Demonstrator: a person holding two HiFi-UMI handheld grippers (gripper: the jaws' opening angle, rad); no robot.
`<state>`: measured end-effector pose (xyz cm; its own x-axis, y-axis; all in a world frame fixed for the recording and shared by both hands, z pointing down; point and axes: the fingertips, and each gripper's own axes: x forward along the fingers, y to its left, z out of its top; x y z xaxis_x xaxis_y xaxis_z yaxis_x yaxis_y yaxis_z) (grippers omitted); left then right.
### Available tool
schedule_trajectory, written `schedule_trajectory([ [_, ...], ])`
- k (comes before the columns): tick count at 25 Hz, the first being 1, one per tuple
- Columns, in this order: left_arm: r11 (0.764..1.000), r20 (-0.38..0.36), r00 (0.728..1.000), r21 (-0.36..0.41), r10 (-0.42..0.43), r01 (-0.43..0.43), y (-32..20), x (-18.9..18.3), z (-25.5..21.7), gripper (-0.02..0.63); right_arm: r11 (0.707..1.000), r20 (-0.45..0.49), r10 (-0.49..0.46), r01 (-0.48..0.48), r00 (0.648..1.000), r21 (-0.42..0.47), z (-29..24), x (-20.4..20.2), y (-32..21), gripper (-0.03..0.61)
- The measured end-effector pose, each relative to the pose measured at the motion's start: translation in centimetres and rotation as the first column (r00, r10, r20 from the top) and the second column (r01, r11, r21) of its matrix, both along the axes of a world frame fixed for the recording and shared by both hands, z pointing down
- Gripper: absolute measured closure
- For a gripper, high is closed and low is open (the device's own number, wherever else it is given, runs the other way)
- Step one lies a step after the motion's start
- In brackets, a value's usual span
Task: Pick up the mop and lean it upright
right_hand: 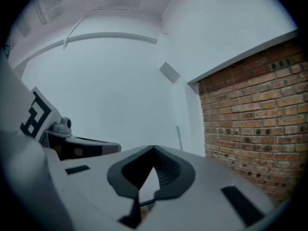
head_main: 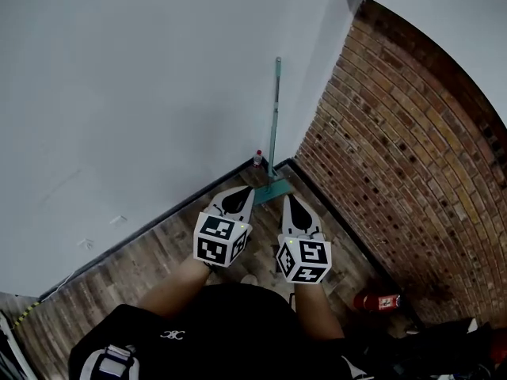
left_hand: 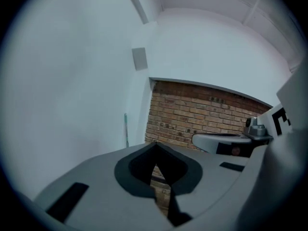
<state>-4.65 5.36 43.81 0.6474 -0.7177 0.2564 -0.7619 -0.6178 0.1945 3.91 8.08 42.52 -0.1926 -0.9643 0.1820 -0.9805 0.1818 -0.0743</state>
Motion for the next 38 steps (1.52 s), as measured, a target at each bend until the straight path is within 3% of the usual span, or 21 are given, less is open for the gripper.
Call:
schedule_trajectory([
  [10, 0.999, 0.032, 0.999, -0.032, -0.032, 0.033, -5.9, 7.3, 1.4, 0.615, 0.998, 0.023, -0.060, 0.060, 0.998, -0.023, 1.4, 7.1, -5.0, 0.568],
  [14, 0.999, 0.039, 0.999, -0.037, -0.024, 0.026, -7.6, 8.7, 1.8, 0.615, 0.997, 0.029, -0.063, 0.064, 0.998, -0.034, 2.3, 8.2, -6.4, 0.568],
  [18, 0.999, 0.048, 0.999, -0.045, -0.005, 0.007, -10.0, 10.2, 2.5, 0.615, 0.989, 0.012, -0.139, 0.139, 0.990, -0.047, 2.8, 7.8, -8.2, 0.568],
  [25, 0.998, 0.045, 0.998, -0.038, 0.047, -0.045, -16.5, 13.8, 3.1, 0.615, 0.995, -0.054, -0.087, 0.084, 0.995, -0.051, 3.4, 10.6, -14.1, 0.568],
  [31, 0.999, 0.022, 0.999, -0.022, 0.032, -0.032, -24.6, 14.2, 1.8, 0.615, 0.997, 0.005, -0.028, 0.028, 1.000, -0.072, 2.8, 13.0, -22.3, 0.568],
  [38, 0.999, 0.001, 1.000, -0.030, -0.021, 0.021, -33.5, 12.3, 1.5, 0.615, 0.997, -0.016, -0.037, 0.036, 0.999, -0.064, 2.2, 12.1, -32.4, 0.568],
])
